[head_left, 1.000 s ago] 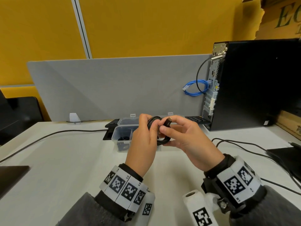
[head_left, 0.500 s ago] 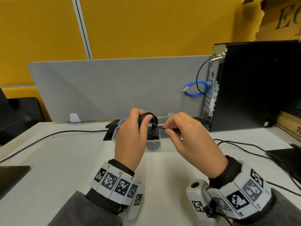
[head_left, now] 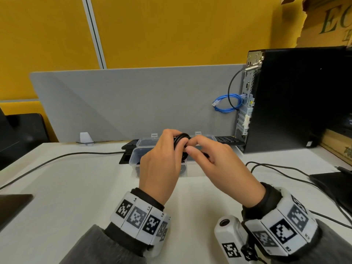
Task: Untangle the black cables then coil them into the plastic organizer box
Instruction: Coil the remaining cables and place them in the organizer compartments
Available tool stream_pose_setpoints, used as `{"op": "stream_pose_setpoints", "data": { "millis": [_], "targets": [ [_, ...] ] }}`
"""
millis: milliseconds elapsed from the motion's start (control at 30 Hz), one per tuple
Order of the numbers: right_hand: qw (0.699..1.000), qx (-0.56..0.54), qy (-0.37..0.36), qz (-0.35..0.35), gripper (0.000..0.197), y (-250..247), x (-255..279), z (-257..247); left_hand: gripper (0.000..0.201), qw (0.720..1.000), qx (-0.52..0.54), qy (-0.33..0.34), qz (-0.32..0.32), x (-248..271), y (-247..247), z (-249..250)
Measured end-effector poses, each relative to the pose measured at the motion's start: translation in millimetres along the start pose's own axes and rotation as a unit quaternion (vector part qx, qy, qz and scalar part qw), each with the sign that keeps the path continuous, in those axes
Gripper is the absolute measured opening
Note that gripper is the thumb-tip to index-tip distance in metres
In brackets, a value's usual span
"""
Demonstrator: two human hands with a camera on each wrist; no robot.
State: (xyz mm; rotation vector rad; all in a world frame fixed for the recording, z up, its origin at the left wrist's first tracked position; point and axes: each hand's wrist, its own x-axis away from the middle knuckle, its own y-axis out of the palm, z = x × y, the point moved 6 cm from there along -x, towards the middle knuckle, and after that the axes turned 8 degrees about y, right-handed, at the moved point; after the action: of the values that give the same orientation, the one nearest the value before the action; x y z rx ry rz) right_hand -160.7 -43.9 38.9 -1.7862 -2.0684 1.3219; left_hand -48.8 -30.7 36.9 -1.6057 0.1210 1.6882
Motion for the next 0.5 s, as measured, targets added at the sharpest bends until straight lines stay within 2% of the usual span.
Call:
{"op": "stream_pose_setpoints", "data": {
  "millis": [100, 167, 200, 233, 267, 333, 400, 467, 500],
  "targets": [
    [0.999, -0.045, 0.011, -0.021, 0.02, 1.4, -2.2, 2.7, 0.025, 1.0, -0.006, -0.007, -0.014, -0.5, 0.8, -3.7],
    [0.996, -0.056, 0.017, -0.062, 0.022, 1.7, -2.9, 2.7, 0.029, 0.999, -0.019, -0.014, -0.028, 0.3, 1.6, -6.4],
    [0.996, -0.029, 0.016, -0.087, 0.023, 2.6, -1.2, 3.1, 0.031, 0.998, -0.02, -0.028, -0.046, 1.0, 3.4, -7.9],
    [0.994, 0.044, 0.002, -0.095, 0.024, 3.6, 0.6, 3.2, 0.031, 0.996, -0.017, -0.049, -0.072, 1.5, 6.3, -9.3],
    [0.983, 0.167, -0.024, -0.07, 0.023, 1.0, 2.8, 0.3, 0.03, 0.992, -0.02, -0.068, -0.099, 1.9, 9.7, -10.3],
    [0.926, 0.361, -0.089, 0.065, 0.01, -14.2, 7.5, -14.5, 0.031, 0.987, -0.042, -0.074, -0.135, 0.5, 12.3, -8.6],
    [0.869, 0.424, -0.175, 0.184, 0.01, -28.2, 15.6, -31.1, 0.037, 0.988, -0.002, -0.068, -0.14, -3.2, 9.5, -6.6],
    [0.817, 0.433, -0.258, 0.281, 0.013, -42.4, 21.1, -33.4, 0.031, 0.981, 0.122, -0.069, -0.137, -6.8, 6.0, -5.8],
    [0.803, 0.423, -0.279, 0.313, 0.016, -49.3, 22.2, -31.6, 0.026, 0.968, 0.188, -0.068, -0.149, -7.8, 5.4, -4.2]
  ]
}}
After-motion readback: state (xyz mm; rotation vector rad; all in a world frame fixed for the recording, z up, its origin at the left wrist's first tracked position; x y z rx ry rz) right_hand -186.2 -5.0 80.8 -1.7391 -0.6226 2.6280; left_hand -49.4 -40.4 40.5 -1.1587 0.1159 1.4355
